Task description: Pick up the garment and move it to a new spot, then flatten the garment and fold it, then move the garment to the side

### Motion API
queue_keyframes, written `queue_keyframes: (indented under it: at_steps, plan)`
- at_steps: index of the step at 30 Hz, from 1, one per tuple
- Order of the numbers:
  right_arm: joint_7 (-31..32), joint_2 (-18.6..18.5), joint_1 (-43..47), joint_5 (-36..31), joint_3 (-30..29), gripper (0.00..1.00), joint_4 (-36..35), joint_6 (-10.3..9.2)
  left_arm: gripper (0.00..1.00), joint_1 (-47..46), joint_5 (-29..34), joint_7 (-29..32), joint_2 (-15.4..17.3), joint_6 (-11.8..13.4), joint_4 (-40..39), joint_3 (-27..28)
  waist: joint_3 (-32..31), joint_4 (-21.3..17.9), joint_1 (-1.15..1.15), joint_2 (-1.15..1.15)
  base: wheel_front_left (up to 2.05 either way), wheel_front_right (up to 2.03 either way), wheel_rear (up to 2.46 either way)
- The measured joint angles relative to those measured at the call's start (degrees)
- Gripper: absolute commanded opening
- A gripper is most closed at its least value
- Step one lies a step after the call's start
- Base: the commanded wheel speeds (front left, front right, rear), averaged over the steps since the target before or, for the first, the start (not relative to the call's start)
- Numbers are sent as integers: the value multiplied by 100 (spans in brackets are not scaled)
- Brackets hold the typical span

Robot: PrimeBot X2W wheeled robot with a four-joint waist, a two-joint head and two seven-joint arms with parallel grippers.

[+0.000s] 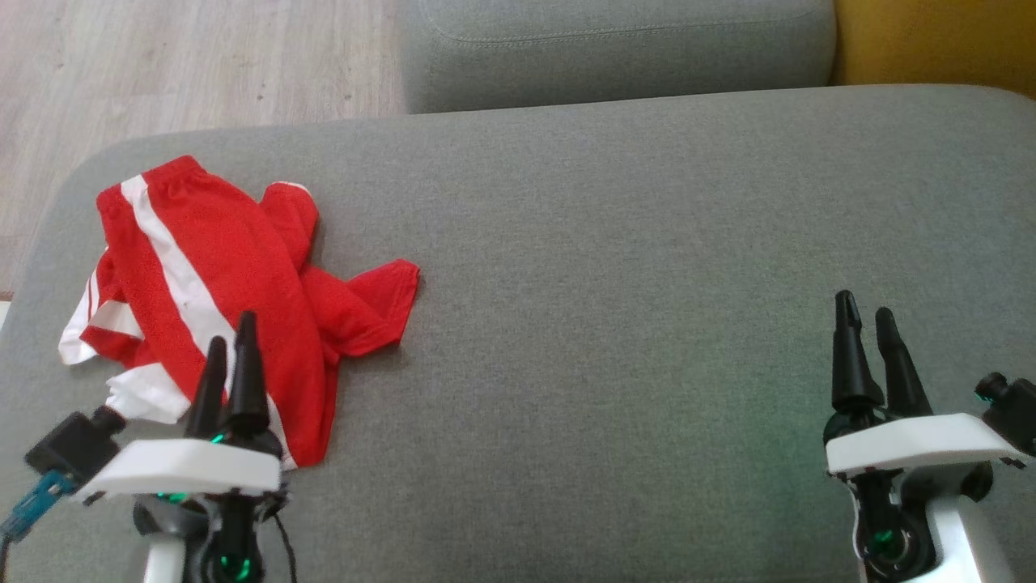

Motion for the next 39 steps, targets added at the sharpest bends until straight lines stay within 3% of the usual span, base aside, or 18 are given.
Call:
queue_keyframes:
  at_steps: [21,29,39]
  plan:
    - [-321,-2,-27,-1630,187,100,-199,0,100,1,1733,-308,110,267,-200,-505,12,-35,0,0,0,0,0]
    - [-464,-3,-38,-2290,229,100,-258,0,100,0,2390,-461,242,483,-260,-844,24,-19,0,0,0,0,0]
    - [-621,-4,-38,-3085,333,100,-322,0,100,-2,3169,-611,501,935,-327,-1325,2,-19,0,0,0,0,0]
